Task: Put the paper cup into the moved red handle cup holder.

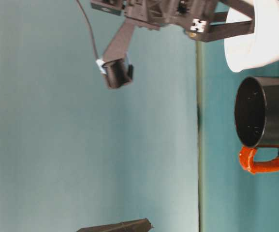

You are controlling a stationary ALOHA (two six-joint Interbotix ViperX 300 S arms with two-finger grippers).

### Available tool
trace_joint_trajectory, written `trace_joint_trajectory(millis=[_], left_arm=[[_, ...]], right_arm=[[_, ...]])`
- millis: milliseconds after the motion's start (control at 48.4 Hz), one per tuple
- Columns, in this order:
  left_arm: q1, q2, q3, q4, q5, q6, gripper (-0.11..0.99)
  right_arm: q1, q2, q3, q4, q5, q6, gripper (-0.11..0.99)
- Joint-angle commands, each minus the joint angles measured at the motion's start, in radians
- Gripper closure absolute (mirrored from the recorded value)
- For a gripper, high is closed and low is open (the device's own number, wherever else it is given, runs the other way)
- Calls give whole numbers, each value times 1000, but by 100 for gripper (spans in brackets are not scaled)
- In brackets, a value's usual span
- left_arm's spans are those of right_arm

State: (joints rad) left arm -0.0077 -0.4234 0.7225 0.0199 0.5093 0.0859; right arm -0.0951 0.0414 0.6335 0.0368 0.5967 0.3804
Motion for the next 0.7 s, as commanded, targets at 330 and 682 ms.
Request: trace_joint_trajectory(millis=[330,682], left_arm=[[0,-9,-14,3,-5,-2,-3],[0,-8,-15,3,-5,-2,-3]], right_arm=[[5,-9,-31,17,3,28,79],[6,-49,-44,52,61,26,98]])
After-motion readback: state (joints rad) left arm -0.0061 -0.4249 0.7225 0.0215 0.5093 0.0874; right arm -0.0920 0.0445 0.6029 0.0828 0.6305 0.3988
